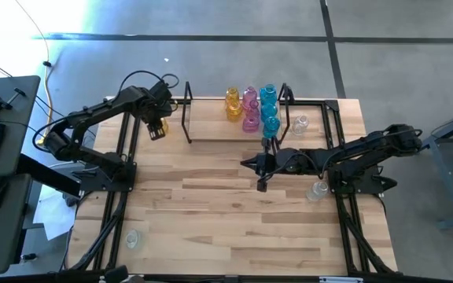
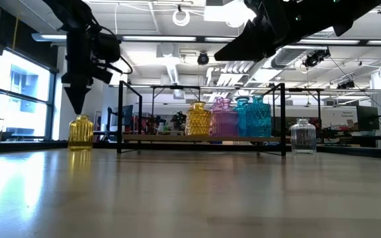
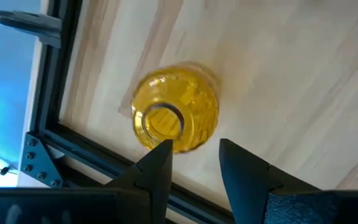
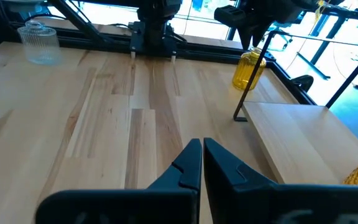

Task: Sort vases onto shelf
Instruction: Put the yellow vase on the shelf aligned with the other yellow vases

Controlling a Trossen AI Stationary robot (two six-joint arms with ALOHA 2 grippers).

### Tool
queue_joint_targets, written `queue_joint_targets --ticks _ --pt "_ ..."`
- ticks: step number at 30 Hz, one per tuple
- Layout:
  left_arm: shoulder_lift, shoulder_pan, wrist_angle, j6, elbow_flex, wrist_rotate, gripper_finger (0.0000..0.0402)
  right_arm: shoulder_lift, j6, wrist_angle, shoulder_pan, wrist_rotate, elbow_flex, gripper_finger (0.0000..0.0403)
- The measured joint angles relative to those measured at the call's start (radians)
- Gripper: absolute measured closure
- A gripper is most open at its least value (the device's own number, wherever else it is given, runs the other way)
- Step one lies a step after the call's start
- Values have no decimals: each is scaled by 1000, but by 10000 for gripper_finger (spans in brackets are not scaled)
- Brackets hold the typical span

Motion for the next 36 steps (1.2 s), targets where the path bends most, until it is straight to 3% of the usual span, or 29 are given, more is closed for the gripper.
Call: queue_joint_targets --ticks 17,23,30,36 --pt "40 26 50 17 0 17 271 0 -11 -1 0 0 0 403" --pt "62 27 49 18 0 19 306 0 -23 -1 18 0 0 403" --pt "70 32 18 17 2 6 384 0 -26 -1 42 0 0 403" --pt "8 23 -85 -19 -2 -52 389 0 -26 -1 45 0 0 403"
